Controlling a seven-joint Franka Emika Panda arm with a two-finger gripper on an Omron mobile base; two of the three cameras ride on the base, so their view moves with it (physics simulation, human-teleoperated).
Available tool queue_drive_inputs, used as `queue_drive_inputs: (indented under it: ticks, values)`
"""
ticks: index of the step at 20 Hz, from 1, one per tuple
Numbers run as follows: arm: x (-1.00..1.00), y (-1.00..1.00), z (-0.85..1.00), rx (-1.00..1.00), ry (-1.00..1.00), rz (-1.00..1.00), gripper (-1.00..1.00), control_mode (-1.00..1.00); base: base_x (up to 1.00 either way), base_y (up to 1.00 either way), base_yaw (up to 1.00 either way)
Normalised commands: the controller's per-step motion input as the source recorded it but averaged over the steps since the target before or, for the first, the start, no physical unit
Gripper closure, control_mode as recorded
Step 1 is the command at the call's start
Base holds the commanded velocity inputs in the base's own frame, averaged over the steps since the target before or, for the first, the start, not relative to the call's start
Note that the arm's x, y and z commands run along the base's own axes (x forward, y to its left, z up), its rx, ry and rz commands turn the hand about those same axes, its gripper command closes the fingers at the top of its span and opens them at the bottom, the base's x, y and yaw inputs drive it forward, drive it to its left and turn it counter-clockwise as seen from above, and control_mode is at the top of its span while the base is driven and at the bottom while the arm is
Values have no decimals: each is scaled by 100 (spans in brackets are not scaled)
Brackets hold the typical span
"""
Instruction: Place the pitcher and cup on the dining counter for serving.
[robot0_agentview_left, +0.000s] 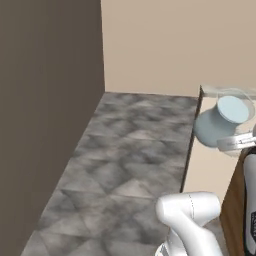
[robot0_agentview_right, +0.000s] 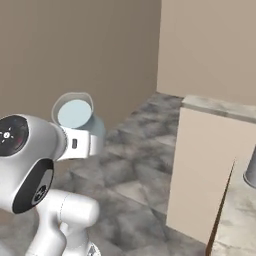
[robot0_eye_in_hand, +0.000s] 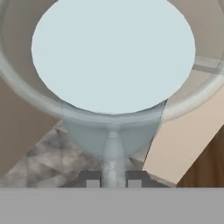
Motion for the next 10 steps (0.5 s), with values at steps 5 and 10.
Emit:
queue_drive_inputs:
  ticks: [5,10]
  values:
    - [0,0,0,0,0,0,100,100,100,100,-37]
    - [0,0,0,0,0,0,100,100,100,100,-48]
